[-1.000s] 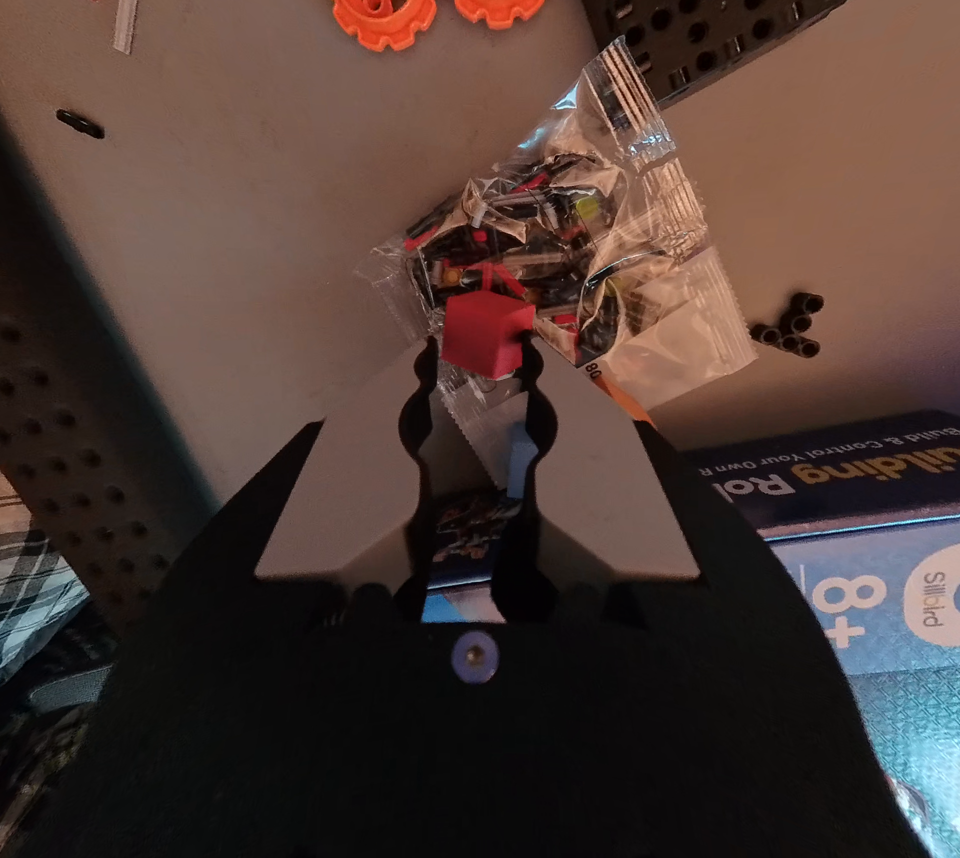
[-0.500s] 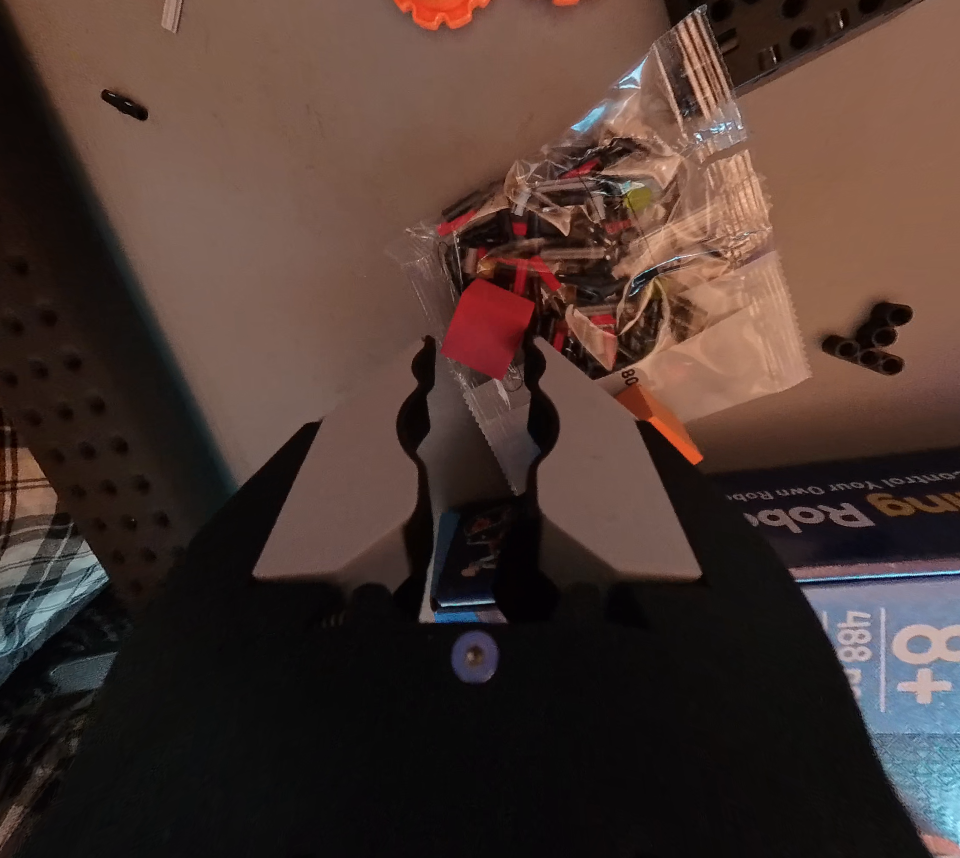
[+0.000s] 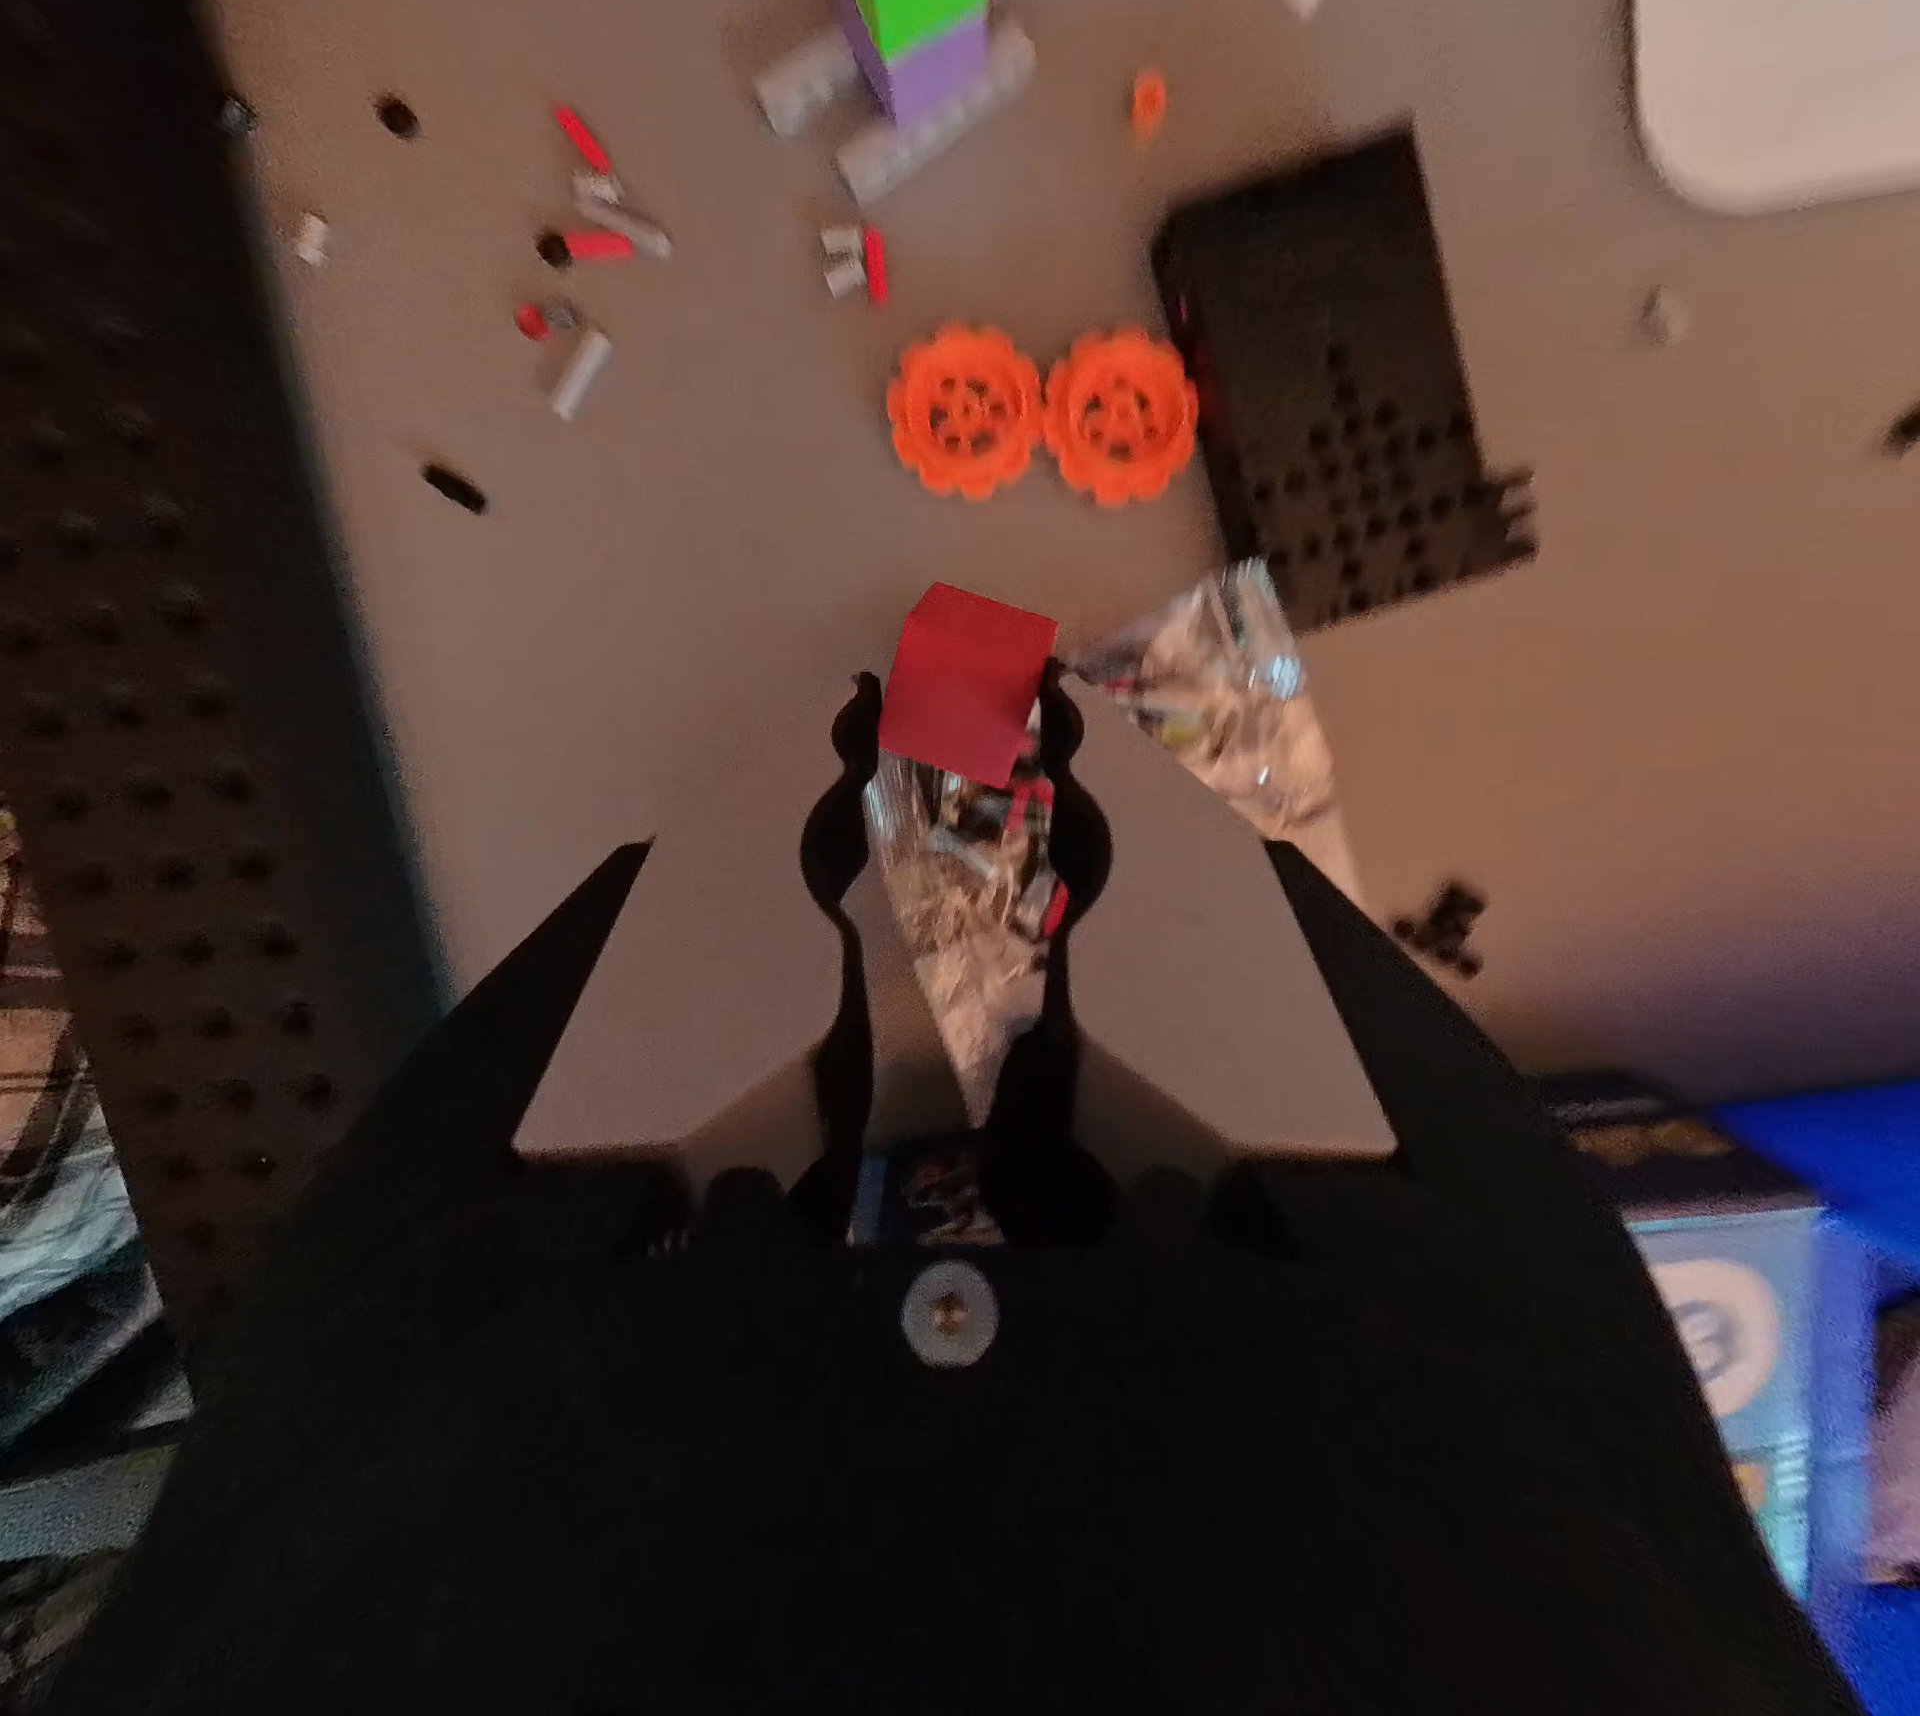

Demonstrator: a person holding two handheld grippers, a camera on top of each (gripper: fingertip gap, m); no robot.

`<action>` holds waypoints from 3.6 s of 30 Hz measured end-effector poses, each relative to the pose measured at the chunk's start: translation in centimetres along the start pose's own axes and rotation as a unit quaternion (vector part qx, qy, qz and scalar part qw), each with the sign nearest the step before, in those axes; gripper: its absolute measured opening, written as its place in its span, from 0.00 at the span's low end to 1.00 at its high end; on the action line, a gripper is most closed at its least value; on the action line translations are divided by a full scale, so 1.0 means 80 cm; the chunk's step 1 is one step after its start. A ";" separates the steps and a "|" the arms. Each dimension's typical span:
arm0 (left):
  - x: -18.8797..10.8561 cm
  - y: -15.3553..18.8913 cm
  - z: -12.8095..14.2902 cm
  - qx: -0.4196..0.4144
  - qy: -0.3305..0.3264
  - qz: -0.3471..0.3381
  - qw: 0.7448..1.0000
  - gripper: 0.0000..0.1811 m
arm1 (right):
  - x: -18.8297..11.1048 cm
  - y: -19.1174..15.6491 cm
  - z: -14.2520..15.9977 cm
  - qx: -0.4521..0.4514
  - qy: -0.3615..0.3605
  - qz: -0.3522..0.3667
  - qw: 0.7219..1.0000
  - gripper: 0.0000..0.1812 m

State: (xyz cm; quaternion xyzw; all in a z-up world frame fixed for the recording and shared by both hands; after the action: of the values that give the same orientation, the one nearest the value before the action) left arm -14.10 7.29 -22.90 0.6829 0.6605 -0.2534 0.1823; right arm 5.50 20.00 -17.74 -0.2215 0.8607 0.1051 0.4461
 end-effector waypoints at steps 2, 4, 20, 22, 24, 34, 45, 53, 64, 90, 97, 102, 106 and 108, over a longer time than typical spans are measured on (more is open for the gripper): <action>0.000 0.000 0.000 -0.002 0.001 0.001 1.000 0.06 | -0.001 -0.005 -0.040 -0.049 0.004 -0.011 0.999 0.16; 0.000 0.000 0.000 -0.004 0.003 0.002 1.000 0.06 | 0.001 -0.013 -0.080 -0.097 0.004 -0.031 0.995 0.16; 0.000 0.000 0.000 -0.003 0.003 0.005 1.000 0.06 | 0.047 -0.021 -0.189 -0.261 -0.102 -0.136 0.950 0.16; 0.000 0.000 0.000 -0.004 0.003 0.005 1.000 0.06 | 0.052 -0.020 -0.188 -0.270 -0.115 -0.143 0.945 0.16; 0.000 0.000 0.000 -0.006 0.004 0.005 1.000 0.06 | 0.055 -0.020 -0.187 -0.281 -0.123 -0.153 0.939 0.16; 0.000 0.000 0.000 -0.010 0.004 0.008 1.000 0.06 | 0.058 -0.014 -0.192 -0.318 -0.129 -0.193 0.919 0.16; 0.000 0.000 0.000 -0.011 0.004 0.009 1.000 0.06 | 0.064 -0.014 -0.194 -0.336 -0.155 -0.205 0.906 0.16; 0.000 0.000 0.000 -0.012 0.004 0.009 1.000 0.06 | 0.065 -0.015 -0.197 -0.334 -0.157 -0.202 0.907 0.20; 0.000 0.000 0.000 -0.011 0.004 0.009 1.000 0.06 | 0.024 -0.003 -0.201 -0.295 -0.105 -0.135 0.940 0.26; 0.001 -0.001 0.001 -0.024 0.006 0.013 1.000 0.06 | -0.020 0.073 0.119 0.165 -0.187 0.029 0.968 0.17; 0.000 0.000 0.001 -0.022 0.006 0.012 1.000 0.06 | -0.023 0.072 0.112 0.156 -0.176 0.031 0.971 0.16; 0.001 -0.001 0.001 -0.022 0.005 0.013 1.000 0.06 | -0.036 0.063 0.047 0.096 -0.096 0.025 0.990 0.16; 0.001 -0.001 0.001 -0.025 0.007 0.014 1.000 0.06 | -0.043 0.033 -0.054 -0.038 -0.033 -0.004 0.999 0.16; 0.001 -0.001 0.001 -0.028 0.008 0.015 0.999 0.06 | -0.039 0.017 -0.100 -0.118 -0.037 -0.013 0.992 0.16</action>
State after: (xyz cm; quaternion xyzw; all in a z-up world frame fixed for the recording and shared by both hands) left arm -14.18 7.31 -22.96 0.6892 0.6586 -0.2270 0.1995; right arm 0.64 19.06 -10.58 -0.2793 0.8226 0.2080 0.4495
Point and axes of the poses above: each gripper's, where its closed fingertips meet, x out along the fingers, z out of its underside, y = z × x across the jaws, the point moved 3 cm from there along -x, back along the fingers, and after that the axes turned 10 degrees about y, right-handed, at the moved point
